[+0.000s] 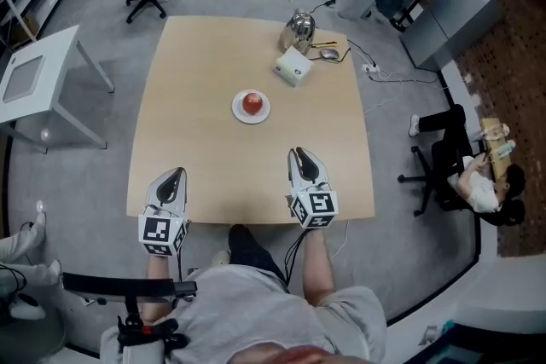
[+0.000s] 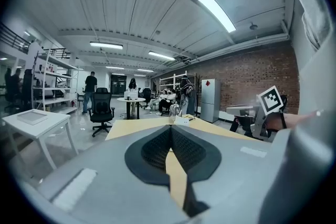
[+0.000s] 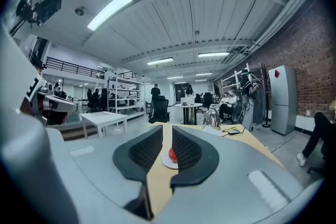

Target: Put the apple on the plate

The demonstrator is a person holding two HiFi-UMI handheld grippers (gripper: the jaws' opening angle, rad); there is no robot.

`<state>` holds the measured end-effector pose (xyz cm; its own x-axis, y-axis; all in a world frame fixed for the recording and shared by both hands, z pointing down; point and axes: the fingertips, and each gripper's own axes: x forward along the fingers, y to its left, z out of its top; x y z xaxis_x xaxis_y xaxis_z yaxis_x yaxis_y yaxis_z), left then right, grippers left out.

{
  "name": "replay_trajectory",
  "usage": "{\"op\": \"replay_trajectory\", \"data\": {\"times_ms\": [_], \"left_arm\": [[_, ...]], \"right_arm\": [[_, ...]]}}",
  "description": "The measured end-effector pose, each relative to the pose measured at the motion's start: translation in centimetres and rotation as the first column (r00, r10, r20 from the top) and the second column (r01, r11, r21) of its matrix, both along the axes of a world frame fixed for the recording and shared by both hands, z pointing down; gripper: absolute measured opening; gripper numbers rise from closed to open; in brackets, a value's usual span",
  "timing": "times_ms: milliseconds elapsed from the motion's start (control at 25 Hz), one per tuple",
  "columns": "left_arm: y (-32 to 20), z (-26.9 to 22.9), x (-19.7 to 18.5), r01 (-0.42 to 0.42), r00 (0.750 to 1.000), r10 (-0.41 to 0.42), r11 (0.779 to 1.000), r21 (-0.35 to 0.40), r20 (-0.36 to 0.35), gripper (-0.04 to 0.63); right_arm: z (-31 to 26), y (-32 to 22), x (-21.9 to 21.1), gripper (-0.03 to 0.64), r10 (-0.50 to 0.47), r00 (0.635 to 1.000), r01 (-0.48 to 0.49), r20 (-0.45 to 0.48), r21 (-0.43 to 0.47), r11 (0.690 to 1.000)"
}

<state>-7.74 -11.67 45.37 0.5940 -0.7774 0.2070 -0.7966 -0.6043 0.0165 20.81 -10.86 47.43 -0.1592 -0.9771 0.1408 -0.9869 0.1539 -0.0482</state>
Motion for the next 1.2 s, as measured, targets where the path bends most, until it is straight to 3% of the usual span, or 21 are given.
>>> {"op": "replay_trajectory", "data": {"times_ms": [720,1200], "left_arm": [[3.1,-2.1,0.8,-0.083,0.996,0.084,0.995,0.058,-0.009,0.02],[4.2,-2.3,0.6,-0.091,0.996,0.092,0.993,0.077,-0.014,0.02]], "right_arm": [[-1.5,7.2,0.4,0.011,0.092,0.995,-0.092,0.031,0.028,0.995],[-1.3,10.3,1.4,0.006,0.139,0.99,-0.14,0.026,0.023,0.99]]}}
